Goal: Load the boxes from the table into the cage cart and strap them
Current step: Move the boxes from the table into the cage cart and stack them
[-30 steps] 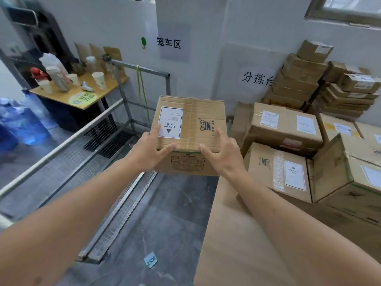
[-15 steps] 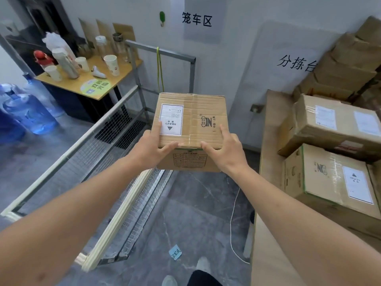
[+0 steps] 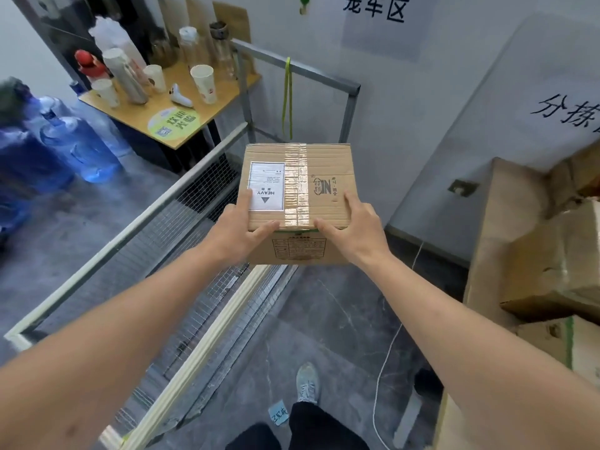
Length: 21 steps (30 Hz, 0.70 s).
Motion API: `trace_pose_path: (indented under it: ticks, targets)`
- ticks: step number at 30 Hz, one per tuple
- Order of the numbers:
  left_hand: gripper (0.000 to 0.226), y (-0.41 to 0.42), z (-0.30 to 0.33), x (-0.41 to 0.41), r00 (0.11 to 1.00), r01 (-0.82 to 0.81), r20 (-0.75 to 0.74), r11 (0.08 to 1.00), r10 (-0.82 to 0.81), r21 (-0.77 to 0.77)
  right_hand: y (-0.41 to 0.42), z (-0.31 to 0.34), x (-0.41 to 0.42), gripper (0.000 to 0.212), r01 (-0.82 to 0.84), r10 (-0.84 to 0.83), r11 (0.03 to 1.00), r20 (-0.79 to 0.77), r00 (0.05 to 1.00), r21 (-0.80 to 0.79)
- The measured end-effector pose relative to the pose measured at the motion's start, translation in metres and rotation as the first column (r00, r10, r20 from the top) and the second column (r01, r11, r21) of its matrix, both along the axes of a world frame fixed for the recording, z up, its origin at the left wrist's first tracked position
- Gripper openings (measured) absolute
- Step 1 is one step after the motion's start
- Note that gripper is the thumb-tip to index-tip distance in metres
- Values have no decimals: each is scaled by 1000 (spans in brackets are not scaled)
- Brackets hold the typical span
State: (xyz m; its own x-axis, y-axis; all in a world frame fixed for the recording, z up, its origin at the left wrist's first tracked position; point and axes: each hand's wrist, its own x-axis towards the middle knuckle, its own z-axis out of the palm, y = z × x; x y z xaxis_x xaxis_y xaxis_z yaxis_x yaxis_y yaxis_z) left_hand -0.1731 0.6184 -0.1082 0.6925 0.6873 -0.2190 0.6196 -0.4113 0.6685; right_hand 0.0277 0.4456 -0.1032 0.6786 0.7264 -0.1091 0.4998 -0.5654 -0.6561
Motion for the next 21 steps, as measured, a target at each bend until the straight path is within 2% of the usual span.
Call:
trace_pose_path:
  ticks: [15,21]
  targets:
    - [81,130,-60,58,980,-201,-27,972,199,-122,170,-48,79,98,-153,145,984,-88,985,-91]
    - [92,204,-100,67,969,-243,-91,953,230,-182,258,-77,95,96,-222,205,962,-118,972,-159]
